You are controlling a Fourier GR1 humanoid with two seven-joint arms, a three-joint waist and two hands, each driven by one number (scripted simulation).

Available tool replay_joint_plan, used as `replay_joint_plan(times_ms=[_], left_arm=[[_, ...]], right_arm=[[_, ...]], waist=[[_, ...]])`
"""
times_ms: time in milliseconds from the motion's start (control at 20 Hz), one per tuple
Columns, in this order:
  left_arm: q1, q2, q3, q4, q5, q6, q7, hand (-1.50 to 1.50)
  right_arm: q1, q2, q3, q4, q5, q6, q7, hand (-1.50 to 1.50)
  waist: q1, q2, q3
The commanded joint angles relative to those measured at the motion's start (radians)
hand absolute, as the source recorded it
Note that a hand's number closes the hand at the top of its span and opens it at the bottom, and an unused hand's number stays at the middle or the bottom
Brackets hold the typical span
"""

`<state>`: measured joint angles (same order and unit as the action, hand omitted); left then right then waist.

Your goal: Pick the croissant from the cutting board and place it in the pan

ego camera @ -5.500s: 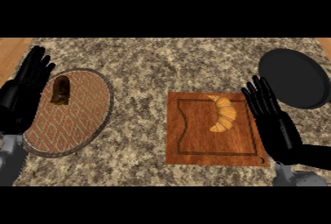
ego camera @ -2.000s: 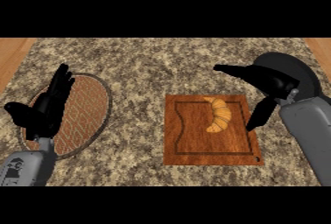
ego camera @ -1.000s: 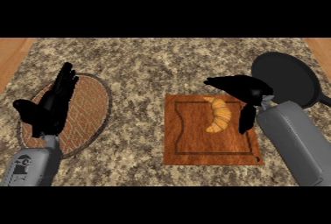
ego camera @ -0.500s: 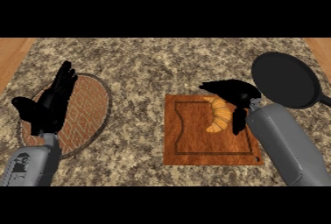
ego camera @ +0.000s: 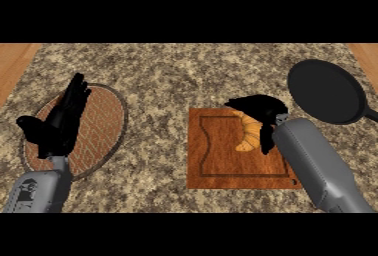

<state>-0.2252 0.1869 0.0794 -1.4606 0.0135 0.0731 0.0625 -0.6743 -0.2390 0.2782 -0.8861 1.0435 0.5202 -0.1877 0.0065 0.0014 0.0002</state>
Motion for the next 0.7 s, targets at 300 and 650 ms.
replay_joint_plan(times_ms=[300,650], left_arm=[[0.000,0.003,0.012,-0.044,0.006,-0.015,0.045,0.00],[-0.038,-0.015,0.010,0.023,-0.022,0.010,0.005,0.00]], right_arm=[[0.073,0.004,0.055,0.021,0.073,-0.097,-0.189,1.50],[0.008,0.219,-0.103,0.083,0.052,-0.090,0.234,1.50]], waist=[[-0.002,-0.002,0.000],[-0.014,-0.004,-0.001]])
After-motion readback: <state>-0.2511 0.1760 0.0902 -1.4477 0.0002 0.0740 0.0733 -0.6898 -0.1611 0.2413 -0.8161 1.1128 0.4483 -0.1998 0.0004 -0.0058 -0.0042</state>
